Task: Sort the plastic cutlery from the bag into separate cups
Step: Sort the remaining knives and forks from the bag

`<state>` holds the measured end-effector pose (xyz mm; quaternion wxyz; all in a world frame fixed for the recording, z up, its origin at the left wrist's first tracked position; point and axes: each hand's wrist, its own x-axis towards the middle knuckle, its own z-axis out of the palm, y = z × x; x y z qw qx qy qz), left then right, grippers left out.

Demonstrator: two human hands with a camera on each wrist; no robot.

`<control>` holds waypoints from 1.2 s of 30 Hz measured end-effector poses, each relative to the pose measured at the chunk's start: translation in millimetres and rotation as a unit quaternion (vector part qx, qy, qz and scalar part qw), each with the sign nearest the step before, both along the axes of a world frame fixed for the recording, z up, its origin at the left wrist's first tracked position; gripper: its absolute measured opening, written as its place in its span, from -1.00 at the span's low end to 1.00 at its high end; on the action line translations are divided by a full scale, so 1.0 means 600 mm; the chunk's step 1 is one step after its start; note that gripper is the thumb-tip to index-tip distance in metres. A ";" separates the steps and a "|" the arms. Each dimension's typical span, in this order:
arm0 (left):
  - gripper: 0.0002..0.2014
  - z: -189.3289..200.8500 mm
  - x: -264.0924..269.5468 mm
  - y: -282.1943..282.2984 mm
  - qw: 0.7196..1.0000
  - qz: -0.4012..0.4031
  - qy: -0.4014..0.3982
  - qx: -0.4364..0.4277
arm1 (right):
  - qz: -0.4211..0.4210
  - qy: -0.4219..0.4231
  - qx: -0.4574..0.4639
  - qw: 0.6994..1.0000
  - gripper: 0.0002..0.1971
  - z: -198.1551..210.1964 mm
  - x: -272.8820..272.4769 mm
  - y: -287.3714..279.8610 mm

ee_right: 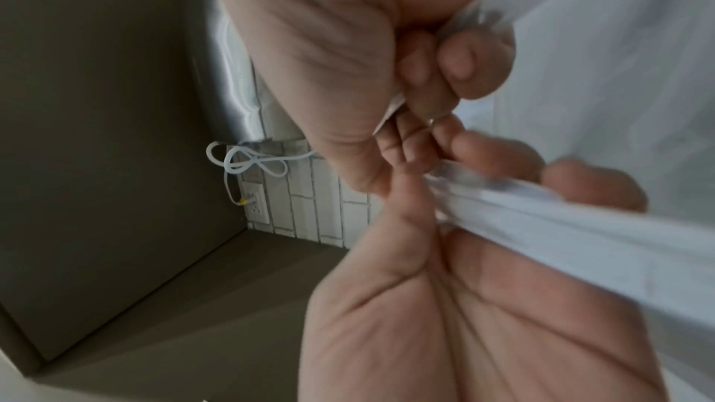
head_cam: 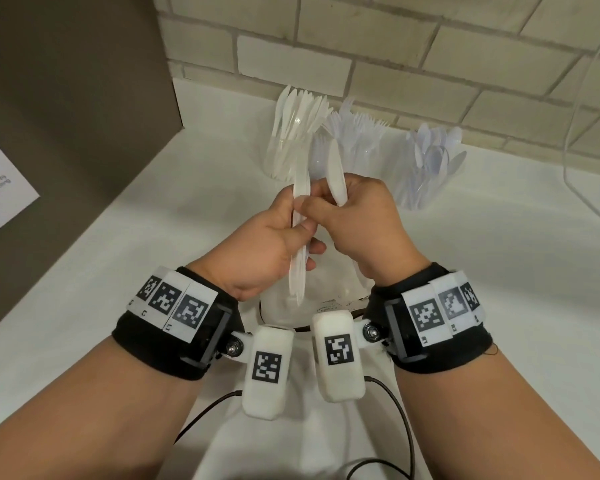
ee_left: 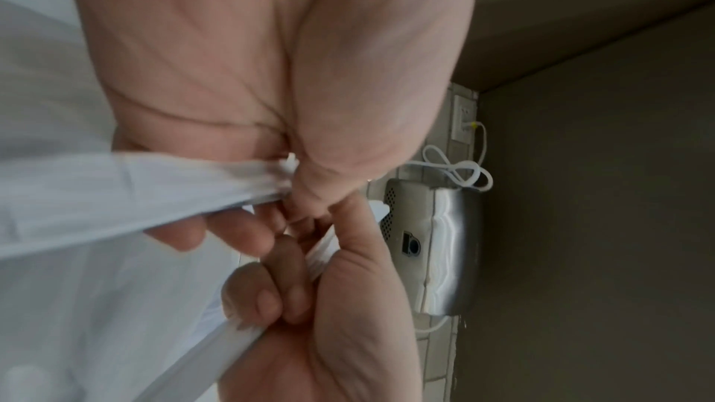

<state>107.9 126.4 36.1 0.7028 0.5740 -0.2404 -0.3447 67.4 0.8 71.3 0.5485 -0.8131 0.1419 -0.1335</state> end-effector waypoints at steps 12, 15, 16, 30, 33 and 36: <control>-0.67 0.006 -0.001 -0.009 0.994 0.036 0.072 -0.069 | 0.011 0.002 0.052 0.999 -0.91 -0.012 0.002 0.002; -0.56 0.002 0.000 -0.011 0.994 0.053 0.061 -0.069 | 0.027 0.017 0.099 0.995 -0.83 -0.014 0.004 0.003; -0.55 0.001 0.001 -0.012 0.994 0.061 0.060 -0.070 | 0.032 0.022 0.122 0.992 -0.82 -0.013 0.004 0.003; -0.78 -0.003 0.003 -0.008 0.986 0.099 0.120 -0.054 | 0.039 -0.002 0.192 0.981 -0.92 -0.010 -0.007 -0.029; -0.79 -0.004 0.008 -0.006 0.979 0.141 0.137 -0.045 | 0.025 -0.018 0.186 0.982 -0.90 0.007 -0.005 -0.045; -0.76 -0.002 0.014 0.001 0.974 0.179 0.138 -0.020 | -0.008 -0.060 0.170 0.984 -0.89 0.044 0.016 -0.079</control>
